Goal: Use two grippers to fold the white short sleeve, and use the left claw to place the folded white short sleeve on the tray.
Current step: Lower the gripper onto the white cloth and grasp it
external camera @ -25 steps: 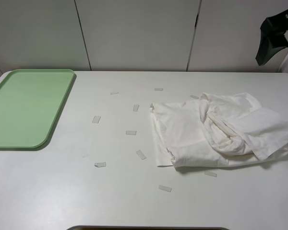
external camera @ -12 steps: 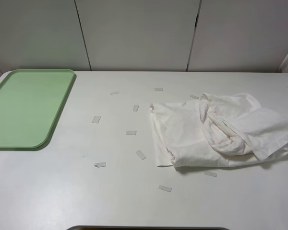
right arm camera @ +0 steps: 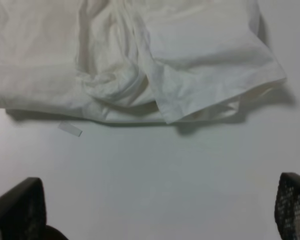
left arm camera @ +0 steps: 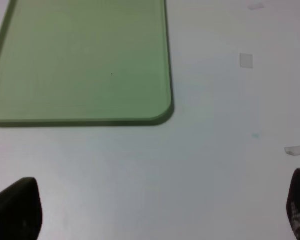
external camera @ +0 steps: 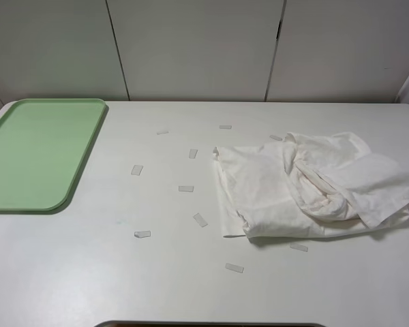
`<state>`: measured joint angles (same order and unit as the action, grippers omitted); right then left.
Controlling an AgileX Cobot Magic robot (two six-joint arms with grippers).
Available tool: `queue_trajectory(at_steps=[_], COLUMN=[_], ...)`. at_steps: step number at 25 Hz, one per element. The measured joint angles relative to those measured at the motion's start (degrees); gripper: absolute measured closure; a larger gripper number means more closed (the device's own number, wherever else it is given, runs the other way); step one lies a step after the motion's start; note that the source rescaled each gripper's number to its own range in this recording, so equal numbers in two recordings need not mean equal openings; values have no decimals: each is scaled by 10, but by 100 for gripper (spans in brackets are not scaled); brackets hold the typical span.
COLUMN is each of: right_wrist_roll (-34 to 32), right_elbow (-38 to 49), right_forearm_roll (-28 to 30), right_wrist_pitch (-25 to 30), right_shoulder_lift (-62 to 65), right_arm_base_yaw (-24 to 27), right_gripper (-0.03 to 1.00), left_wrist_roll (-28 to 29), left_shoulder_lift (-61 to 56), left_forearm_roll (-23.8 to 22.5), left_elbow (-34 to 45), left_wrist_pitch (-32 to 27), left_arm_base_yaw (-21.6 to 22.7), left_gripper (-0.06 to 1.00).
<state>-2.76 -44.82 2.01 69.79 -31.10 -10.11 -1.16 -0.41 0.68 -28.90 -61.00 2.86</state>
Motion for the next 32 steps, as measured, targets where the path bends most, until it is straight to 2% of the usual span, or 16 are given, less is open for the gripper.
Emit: queue_trajectory(at_steps=[12, 19, 26, 32], right_wrist_roll=[0, 0, 0, -1], right_elbow=[126, 140, 146, 166], right_forearm_roll=[-1, 0, 0, -10], right_wrist_pitch=[1, -31, -71, -109], right_shoulder_lift=[203, 300, 315, 315], right_arm_base_yaw=[0, 0, 1, 39], right_gripper=[-3, -3, -3, -3], left_wrist_roll=[0, 0, 0, 0], left_shoulder_lift=[0, 0, 0, 0], left_forearm_roll=[0, 0, 0, 0], left_elbow=[0, 0, 0, 0], left_wrist_pitch=[0, 0, 0, 0], left_arm_base_yaw=[0, 0, 0, 0], left_gripper=[-4, -4, -4, -4])
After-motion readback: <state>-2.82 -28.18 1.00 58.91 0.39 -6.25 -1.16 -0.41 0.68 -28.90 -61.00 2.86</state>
